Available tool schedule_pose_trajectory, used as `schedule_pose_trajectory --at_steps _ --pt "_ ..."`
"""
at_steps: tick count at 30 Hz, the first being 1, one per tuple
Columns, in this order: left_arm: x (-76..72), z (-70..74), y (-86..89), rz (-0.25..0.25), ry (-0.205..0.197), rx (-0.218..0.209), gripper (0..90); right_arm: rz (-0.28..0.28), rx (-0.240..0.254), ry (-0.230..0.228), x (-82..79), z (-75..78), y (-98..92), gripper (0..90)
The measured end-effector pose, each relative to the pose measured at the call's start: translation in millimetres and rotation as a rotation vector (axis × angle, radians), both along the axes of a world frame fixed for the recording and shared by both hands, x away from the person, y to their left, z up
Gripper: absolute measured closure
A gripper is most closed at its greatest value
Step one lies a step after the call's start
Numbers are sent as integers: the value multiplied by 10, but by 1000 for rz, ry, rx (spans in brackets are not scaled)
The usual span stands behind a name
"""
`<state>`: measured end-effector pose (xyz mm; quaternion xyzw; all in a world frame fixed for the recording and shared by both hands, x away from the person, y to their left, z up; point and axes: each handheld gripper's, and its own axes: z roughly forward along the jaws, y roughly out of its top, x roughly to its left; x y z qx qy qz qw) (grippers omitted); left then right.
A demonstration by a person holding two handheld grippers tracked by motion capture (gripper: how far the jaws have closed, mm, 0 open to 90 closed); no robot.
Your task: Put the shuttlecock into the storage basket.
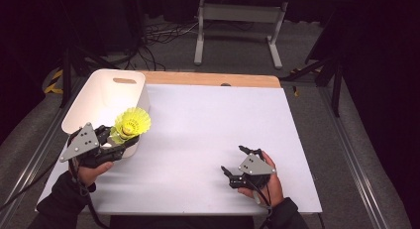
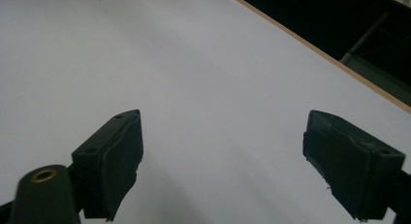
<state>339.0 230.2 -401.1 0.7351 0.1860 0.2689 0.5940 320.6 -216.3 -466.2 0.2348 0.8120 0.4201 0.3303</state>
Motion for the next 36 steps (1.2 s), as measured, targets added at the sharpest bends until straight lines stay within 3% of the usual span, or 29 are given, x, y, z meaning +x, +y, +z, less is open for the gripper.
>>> schedule_pose_trajectory --at_steps 21,36 --pt "-14 57 111 41 -21 -32 535 2 -4 -1 1 0 4 154" --pt "31 132 217 69 0 -70 535 -2 4 4 9 1 0 154"
